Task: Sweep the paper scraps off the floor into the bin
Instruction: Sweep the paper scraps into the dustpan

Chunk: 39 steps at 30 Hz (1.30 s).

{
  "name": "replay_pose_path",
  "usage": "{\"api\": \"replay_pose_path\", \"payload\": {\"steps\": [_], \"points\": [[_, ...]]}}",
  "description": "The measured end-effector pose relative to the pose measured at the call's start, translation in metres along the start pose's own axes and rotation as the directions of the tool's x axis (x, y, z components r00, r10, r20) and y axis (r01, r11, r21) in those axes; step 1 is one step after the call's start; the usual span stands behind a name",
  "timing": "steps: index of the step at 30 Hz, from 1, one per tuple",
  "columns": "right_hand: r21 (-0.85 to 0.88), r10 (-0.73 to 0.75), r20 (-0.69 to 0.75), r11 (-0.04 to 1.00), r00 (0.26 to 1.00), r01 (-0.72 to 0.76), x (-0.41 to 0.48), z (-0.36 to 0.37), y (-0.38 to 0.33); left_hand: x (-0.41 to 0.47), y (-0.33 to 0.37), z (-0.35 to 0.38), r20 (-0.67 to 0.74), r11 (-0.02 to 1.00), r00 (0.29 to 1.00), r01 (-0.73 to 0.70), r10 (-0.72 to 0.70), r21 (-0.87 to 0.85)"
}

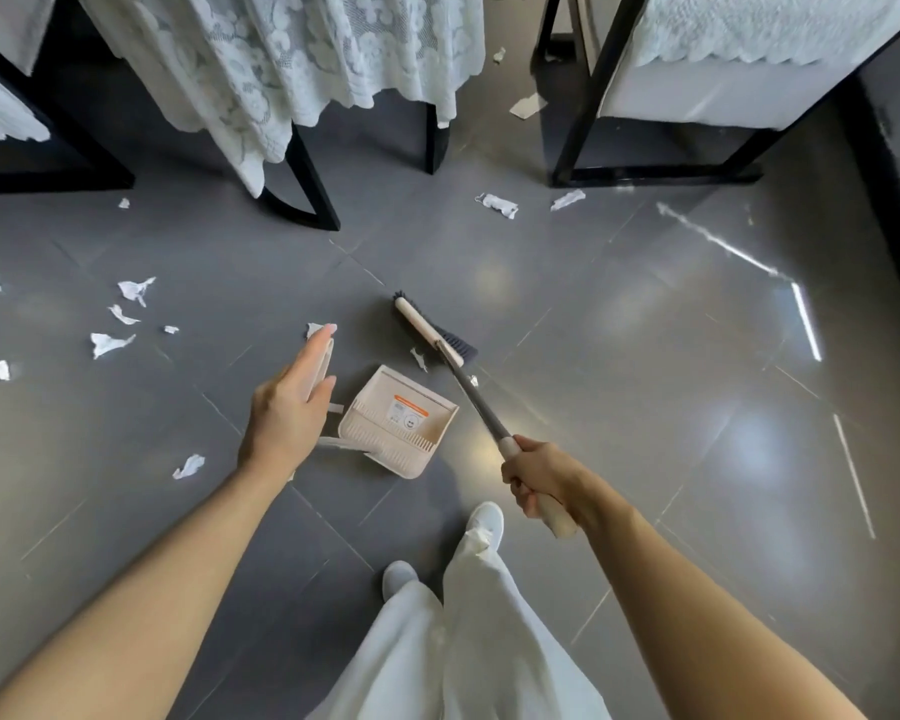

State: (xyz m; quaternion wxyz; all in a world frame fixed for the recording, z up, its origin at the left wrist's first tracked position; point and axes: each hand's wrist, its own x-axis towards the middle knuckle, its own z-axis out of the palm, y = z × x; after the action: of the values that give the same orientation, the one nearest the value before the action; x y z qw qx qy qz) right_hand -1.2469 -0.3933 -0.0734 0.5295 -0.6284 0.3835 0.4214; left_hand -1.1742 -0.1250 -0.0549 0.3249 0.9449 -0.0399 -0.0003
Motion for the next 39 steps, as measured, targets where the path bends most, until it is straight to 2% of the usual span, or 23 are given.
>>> {"api": "replay_pose_path", "payload": {"steps": [4, 12, 17, 21, 24, 28, 35, 37, 39], "points": [[0.096, -0.013, 0.011, 0.995, 1.000, 0.012, -0.030, 0.007, 0.007, -0.009, -0.008, -0.008, 0.030, 0.999, 0.999, 0.034, -0.033, -0.037], [0.020, -0.116, -0.161, 0.993, 0.980, 0.120, -0.054, 0.050, 0.023, -0.069, -0.030, -0.029, 0.026, 0.988, 0.997, 0.072, -0.069, -0.135], [0.035, -0.098, -0.222, 0.993, 0.970, 0.109, -0.034, 0.066, 0.043, -0.100, -0.047, -0.044, -0.029, 0.983, 0.996, 0.083, -0.089, -0.167], [0.115, -0.040, -0.147, 0.992, 0.988, 0.057, -0.027, 0.094, 0.051, -0.122, -0.062, -0.050, -0.017, 0.969, 0.991, 0.127, -0.134, -0.213], [0.108, -0.018, -0.068, 0.994, 0.998, 0.025, -0.025, 0.123, 0.047, -0.137, -0.075, -0.056, -0.001, 0.956, 0.986, 0.161, -0.166, -0.244], [0.137, 0.011, 0.052, 0.990, 0.999, -0.018, -0.025, 0.158, 0.036, -0.155, -0.086, -0.066, -0.099, 0.982, 0.983, 0.142, -0.154, -0.126], [0.288, 0.021, 0.246, 0.953, 0.969, -0.094, -0.041, 0.186, 0.020, -0.176, -0.097, -0.088, -0.177, 0.950, 0.943, 0.250, -0.283, -0.187], [0.250, -0.010, 0.247, 0.967, 0.969, -0.054, -0.046, 0.190, 0.014, -0.178, -0.099, -0.093, -0.196, 0.934, 0.926, 0.278, -0.323, -0.224], [0.139, -0.053, 0.216, 0.990, 0.975, 0.023, -0.050, 0.194, 0.006, -0.179, -0.104, -0.097, -0.210, 0.920, 0.909, 0.308, -0.360, -0.243]]}}
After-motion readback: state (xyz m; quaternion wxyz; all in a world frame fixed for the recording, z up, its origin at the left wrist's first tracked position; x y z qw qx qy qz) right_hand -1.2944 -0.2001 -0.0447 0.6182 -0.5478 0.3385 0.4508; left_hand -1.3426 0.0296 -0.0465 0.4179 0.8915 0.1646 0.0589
